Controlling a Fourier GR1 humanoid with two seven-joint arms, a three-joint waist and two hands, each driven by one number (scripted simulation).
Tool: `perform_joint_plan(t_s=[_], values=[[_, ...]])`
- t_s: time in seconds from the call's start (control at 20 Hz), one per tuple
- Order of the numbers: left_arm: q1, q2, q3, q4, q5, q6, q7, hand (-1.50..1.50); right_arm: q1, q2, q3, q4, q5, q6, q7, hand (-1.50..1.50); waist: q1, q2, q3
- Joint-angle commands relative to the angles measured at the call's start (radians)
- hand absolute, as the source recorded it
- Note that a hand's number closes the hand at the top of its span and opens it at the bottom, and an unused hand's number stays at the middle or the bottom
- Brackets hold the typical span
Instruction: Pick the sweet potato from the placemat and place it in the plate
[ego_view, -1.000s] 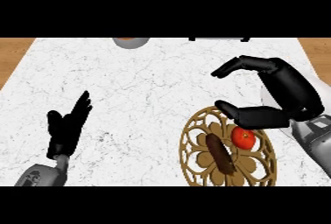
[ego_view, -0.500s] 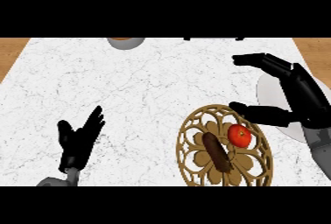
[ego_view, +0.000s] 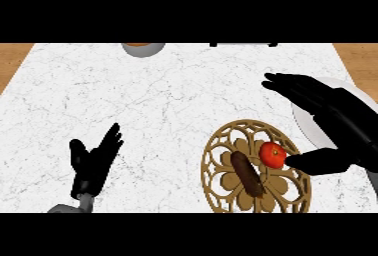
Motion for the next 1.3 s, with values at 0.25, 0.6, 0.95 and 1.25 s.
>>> perform_joint_plan(t_s=[0.25,0.6,0.95,1.25], values=[[0.031,-0.001,-0.010,-0.046,-0.014,-0.009,0.019,0.00,-0.096,0.042,0.206,-0.157,0.147,0.290,0.421,-1.50,0.011,0.003,0.001],[0.047,0.007,0.034,-0.066,-0.004,-0.044,0.016,0.00,-0.059,0.227,0.316,-0.117,0.309,0.393,0.564,-1.50,0.008,0.005,0.003],[0.031,-0.019,0.062,-0.009,-0.029,-0.050,0.003,0.00,0.026,0.349,0.380,0.002,0.501,0.397,0.591,-1.50,0.006,0.006,0.003],[0.036,0.013,0.094,-0.072,-0.025,-0.100,0.060,0.00,0.128,0.429,0.399,0.029,0.567,0.418,0.557,-1.50,0.004,0.005,0.003]])
